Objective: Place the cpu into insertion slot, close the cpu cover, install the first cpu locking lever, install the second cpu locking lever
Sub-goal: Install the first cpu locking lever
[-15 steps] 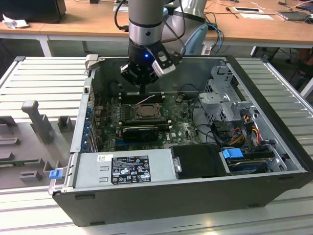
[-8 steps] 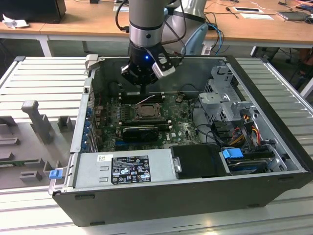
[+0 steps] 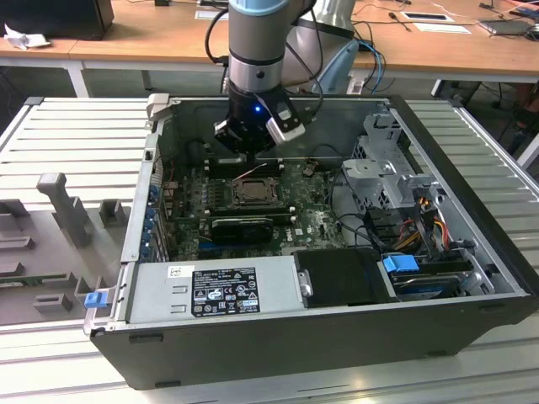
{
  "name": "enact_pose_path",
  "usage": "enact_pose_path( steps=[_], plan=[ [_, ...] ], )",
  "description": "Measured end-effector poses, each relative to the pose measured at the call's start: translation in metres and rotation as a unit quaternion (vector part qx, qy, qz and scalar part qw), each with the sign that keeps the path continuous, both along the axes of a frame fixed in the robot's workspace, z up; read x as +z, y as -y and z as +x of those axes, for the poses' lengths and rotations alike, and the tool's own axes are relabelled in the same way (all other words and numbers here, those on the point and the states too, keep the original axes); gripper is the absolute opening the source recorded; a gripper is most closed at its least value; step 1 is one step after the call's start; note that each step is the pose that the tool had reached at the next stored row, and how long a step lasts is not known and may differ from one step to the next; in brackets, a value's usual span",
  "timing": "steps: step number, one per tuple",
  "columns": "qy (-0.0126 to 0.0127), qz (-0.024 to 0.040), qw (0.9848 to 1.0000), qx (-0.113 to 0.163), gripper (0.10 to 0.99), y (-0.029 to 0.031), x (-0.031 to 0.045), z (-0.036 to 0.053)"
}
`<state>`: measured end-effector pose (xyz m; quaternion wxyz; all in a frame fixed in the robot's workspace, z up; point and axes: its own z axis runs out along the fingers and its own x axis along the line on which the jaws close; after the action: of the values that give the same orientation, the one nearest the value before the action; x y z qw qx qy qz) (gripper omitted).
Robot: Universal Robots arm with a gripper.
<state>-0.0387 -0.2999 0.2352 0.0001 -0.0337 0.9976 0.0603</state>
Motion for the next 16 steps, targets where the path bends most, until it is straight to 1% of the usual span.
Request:
enact_pose_path(
  steps=[4, 7, 9, 13, 16],
  plan=[
    [0.0000, 0.0003, 1.0000, 0.000, 0.106, -0.0034, -0.0026, 0.0008],
    [0.0000, 0.0003, 1.0000, 0.000, 0.106, -0.0085, -0.0057, 0.0018],
    [0.0000, 0.0003, 1.0000, 0.000, 0.106, -0.0092, -0.0069, 0.0034],
    [0.0000, 0.0003, 1.0000, -0.001, 0.106, -0.0099, -0.0098, 0.0107],
    [0.0000, 0.0002, 1.0000, -0.001, 0.106, -0.0100, -0.0143, 0.0128]
  ],
)
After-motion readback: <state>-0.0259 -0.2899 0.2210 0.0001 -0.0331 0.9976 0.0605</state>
